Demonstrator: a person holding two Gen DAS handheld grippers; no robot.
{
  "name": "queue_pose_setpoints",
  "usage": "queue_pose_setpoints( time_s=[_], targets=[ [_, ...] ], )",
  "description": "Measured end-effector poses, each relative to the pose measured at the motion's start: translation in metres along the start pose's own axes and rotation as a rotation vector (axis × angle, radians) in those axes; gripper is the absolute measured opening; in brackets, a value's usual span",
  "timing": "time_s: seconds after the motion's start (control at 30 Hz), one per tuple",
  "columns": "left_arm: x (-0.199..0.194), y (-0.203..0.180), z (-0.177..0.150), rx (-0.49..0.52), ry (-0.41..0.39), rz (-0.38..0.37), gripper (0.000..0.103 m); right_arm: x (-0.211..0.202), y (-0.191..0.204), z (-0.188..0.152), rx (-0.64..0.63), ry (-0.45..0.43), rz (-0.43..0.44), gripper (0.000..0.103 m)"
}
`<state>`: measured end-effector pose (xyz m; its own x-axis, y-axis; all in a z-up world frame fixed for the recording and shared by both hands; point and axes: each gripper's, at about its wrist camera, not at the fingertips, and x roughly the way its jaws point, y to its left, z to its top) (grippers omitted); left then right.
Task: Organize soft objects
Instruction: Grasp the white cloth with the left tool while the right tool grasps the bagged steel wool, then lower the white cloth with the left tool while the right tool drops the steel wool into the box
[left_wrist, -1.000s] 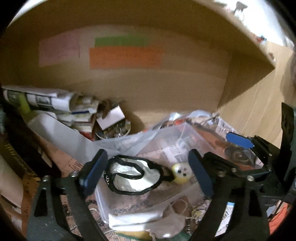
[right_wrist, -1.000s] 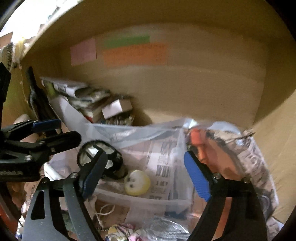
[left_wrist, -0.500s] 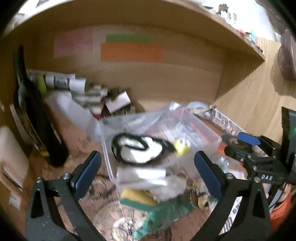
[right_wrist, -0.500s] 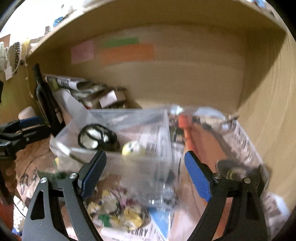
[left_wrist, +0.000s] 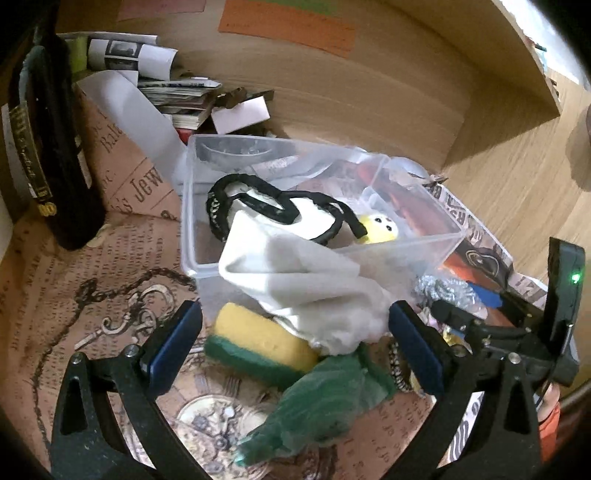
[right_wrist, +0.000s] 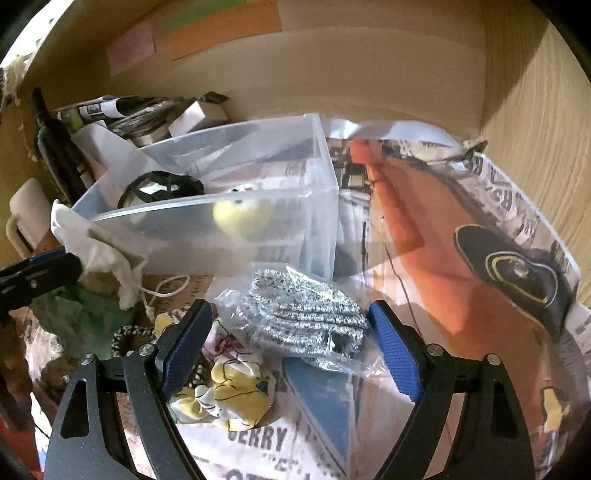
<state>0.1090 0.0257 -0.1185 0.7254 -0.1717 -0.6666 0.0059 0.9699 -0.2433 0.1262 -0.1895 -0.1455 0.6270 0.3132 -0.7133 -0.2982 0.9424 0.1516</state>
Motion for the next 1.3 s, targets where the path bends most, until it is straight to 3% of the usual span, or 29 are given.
queue_pose_setpoints(
  time_s=[0.13, 0.3, 0.57, 0.83, 1.13, 1.3],
  targets=[
    [0.006, -0.008, 0.001, 0.007, -0.009, 0.000, 0.102, 0.004, -0.005, -0.002, 0.021, 0.006, 0.012, 0.084],
    [0.008, -0.016, -0.001, 0.021, -0.033, 0.023, 0.100, 0.004, -0.009, -0.003, 0.043, -0.004, 0.020, 0.062],
    [0.003, -0.007, -0.008, -0.034, -0.023, 0.012, 0.061, -0.008, -0.006, -0.005, 0.026, -0.050, 0.018, 0.047],
    [-0.015, -0.010, -0.009, 0.002, -0.065, -0.003, 0.028, -0.028, 0.005, -0.002, -0.015, -0.112, 0.027, 0.045],
    [-0.047, -0.007, 0.002, -0.007, -0.139, -0.025, 0.019, -0.056, 0.012, 0.012, -0.051, -0.219, 0.031, 0.045],
    [-0.070, -0.009, 0.013, 0.011, -0.214, -0.016, 0.019, -0.068, 0.016, 0.021, -0.058, -0.270, 0.041, 0.045]
  ],
)
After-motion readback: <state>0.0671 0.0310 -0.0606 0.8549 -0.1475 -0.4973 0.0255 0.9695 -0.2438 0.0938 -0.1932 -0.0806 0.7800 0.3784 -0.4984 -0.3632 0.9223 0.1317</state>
